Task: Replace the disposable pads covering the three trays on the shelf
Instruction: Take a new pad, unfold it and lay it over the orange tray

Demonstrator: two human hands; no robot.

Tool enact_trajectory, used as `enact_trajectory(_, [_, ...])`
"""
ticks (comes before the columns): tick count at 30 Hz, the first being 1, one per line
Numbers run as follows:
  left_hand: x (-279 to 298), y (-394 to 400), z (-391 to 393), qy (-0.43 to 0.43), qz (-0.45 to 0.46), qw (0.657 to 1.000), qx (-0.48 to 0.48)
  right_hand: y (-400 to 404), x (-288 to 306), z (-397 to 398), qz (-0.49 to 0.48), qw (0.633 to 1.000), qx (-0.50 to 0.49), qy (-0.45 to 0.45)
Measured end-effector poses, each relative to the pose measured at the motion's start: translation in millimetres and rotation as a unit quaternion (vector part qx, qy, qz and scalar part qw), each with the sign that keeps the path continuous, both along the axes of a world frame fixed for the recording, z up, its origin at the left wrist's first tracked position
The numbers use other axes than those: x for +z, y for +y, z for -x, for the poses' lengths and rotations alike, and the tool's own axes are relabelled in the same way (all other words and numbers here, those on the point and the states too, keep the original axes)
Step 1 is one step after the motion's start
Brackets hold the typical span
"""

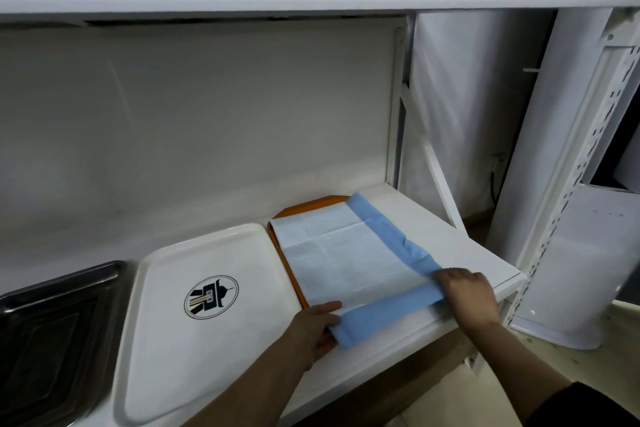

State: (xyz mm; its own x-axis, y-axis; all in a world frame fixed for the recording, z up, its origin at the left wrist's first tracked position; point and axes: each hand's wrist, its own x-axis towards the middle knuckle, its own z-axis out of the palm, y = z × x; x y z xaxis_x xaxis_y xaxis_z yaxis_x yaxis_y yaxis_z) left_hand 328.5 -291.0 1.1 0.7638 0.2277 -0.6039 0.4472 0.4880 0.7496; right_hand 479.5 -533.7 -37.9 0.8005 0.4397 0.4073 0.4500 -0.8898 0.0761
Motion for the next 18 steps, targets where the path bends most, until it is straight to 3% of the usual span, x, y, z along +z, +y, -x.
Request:
enact_trajectory(2, [-3, 2, -2, -0.001, -0.012, 1.000, 0.008, -2, 1, -7, -0.063, 0.991, -0.112, 0.040])
enact_trajectory(4, [-3, 1, -6, -0.006, -0.022, 1.000, 0.013, -5, 0, -10, -0.258, 0.930, -0.221, 0.143])
enact_trajectory(6, [0, -1, -8, -0.014, -0.013, 0.999, 0.025, -4, 7, -10, -0.488, 0.778, -0.266, 0.294])
enact_trajectory(9, [6, -8, -7, -0.009, 0.032, 0.999, 0.043, 4, 22, 1, -0.729, 0.479, -0.224, 0.435])
enact_trajectory(10, [6, -9, -6, -0.011, 0.032, 0.999, 0.043, 3, 26, 5, -0.765, 0.405, -0.216, 0.452])
enact_trajectory(11, [4, -9, -7, -0.013, 0.015, 0.999, 0.041, 4, 30, 8, -0.785, 0.359, -0.212, 0.459])
enact_trajectory(12, [2, -8, -8, -0.014, -0.022, 0.999, 0.034, 4, 33, 9, -0.794, 0.335, -0.212, 0.462])
enact_trajectory(14, [2, -9, -8, -0.022, -0.095, 0.995, 0.005, 2, 31, 6, -0.794, 0.338, -0.217, 0.456])
enact_trajectory(18, [0, -8, -6, -0.017, -0.137, 0.990, -0.035, 4, 28, 5, -0.749, 0.420, -0.205, 0.469])
